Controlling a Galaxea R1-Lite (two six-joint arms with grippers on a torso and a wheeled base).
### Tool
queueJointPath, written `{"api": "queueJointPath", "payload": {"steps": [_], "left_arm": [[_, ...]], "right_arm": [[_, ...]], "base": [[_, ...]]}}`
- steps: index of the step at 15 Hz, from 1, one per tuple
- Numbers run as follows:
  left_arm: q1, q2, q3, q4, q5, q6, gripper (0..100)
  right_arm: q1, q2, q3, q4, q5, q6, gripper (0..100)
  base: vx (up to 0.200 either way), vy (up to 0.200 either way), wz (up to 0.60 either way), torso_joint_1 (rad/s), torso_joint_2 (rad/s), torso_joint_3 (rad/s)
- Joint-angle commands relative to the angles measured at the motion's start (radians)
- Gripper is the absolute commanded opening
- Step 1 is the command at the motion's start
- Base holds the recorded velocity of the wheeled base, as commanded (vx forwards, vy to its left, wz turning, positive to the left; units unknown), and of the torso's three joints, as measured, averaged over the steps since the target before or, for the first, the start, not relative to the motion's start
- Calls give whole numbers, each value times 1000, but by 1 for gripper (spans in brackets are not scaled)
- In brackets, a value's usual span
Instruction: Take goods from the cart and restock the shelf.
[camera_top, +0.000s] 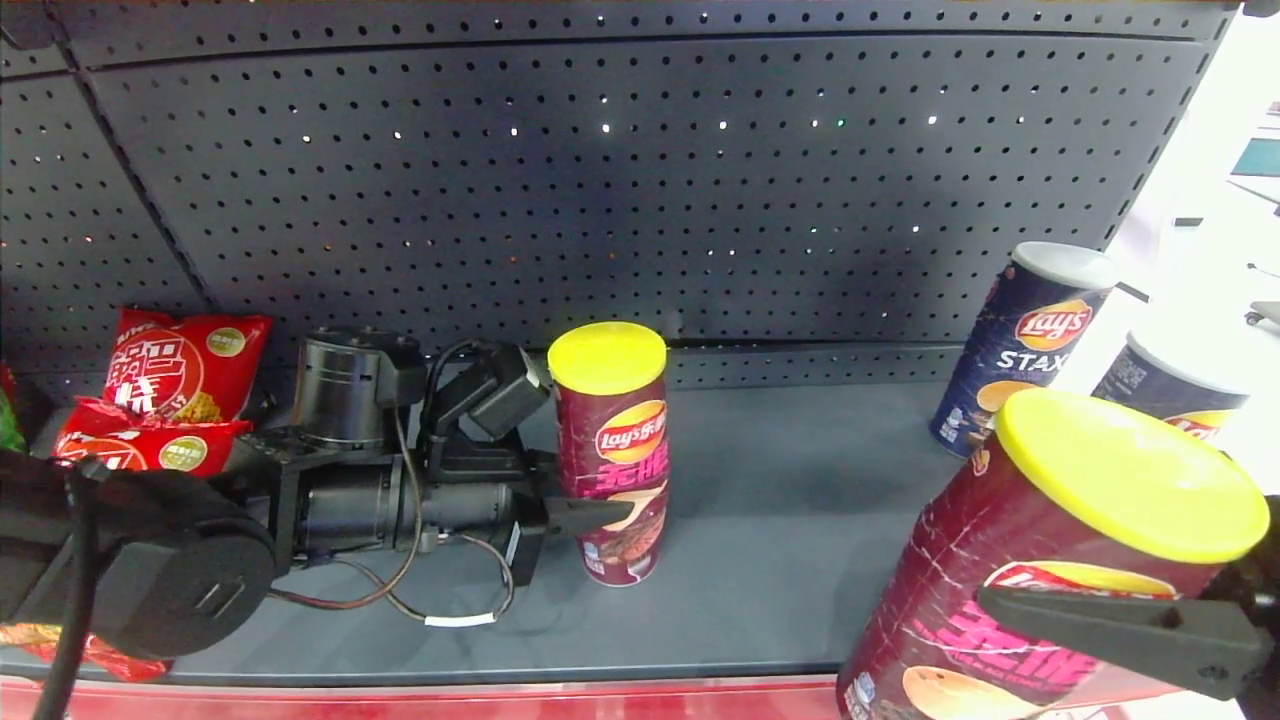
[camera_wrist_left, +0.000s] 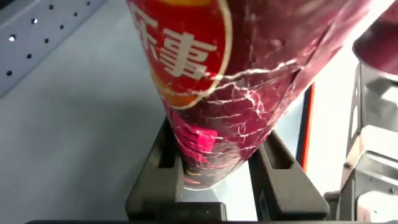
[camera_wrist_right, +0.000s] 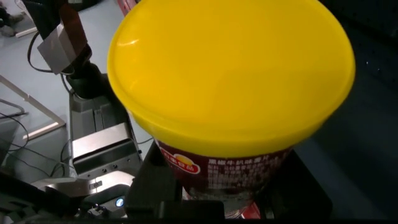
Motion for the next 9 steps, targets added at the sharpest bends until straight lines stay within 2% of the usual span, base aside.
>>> {"api": "queueJointPath", "payload": {"steps": [1, 4, 9], "left_arm": [[-2, -37, 35, 25, 0, 28, 0], [-13, -80, 100, 27, 9, 31, 0], [-19, -103, 107, 36, 35, 31, 0]], "right_arm": [[0, 5, 4, -16, 9, 2, 0], [-1, 11, 16, -18, 11, 2, 0], [0, 8, 25, -16, 11, 0, 0]], "base": [[0, 0, 0, 0, 0, 0], [0, 0, 0, 0, 0, 0], [0, 0, 0, 0, 0, 0]]}}
